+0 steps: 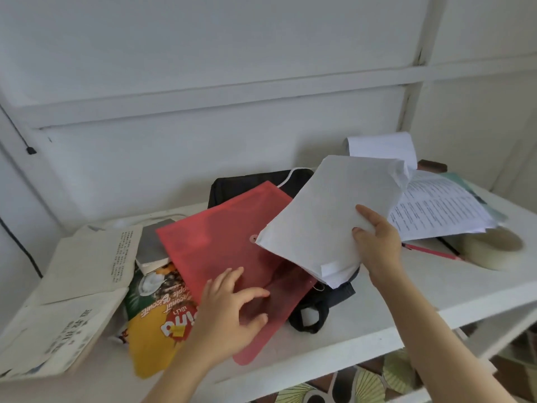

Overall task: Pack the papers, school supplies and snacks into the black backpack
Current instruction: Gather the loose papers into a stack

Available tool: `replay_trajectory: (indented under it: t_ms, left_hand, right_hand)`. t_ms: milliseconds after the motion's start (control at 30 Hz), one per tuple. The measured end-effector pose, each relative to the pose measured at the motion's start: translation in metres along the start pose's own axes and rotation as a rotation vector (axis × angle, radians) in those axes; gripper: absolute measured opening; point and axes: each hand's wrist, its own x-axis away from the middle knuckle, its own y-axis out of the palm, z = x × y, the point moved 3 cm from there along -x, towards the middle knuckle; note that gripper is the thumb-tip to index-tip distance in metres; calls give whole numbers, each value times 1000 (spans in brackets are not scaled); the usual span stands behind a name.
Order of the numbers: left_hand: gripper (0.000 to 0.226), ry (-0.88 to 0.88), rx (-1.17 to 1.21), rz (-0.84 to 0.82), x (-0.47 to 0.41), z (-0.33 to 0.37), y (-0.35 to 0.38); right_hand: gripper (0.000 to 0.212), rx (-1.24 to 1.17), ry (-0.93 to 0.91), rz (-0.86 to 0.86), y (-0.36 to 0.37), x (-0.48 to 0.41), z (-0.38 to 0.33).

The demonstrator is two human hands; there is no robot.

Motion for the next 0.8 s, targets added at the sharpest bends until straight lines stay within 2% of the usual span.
replay_trajectory:
  t_ms: [100, 233, 367, 500, 600, 700, 800]
  left_hand:
    - [57, 70, -66, 79, 8, -15, 8]
    - [72, 95, -199, 40, 7, -29, 13]
    - [67, 117, -239, -6, 2, -30, 10]
    - [66, 207, -142, 0, 2, -27, 12]
    - [69, 202, -223, -32, 1, -31, 15]
    - [61, 184, -349, -73, -2, -32, 16]
    - [63, 109, -419, -135, -3, -31, 10]
  right_hand:
    - [45, 74, 10, 30, -5, 10, 5]
    - [45, 161, -5, 63, -12, 22, 12]
    - [44, 202, 26, 88, -16, 33, 17]
    - [46, 210, 25, 98, -18, 38, 18]
    - [46, 211, 36, 106, -18, 41, 20]
    - [46, 199, 53, 112, -18, 44, 23]
    - [45, 201, 69, 114, -18, 48, 26]
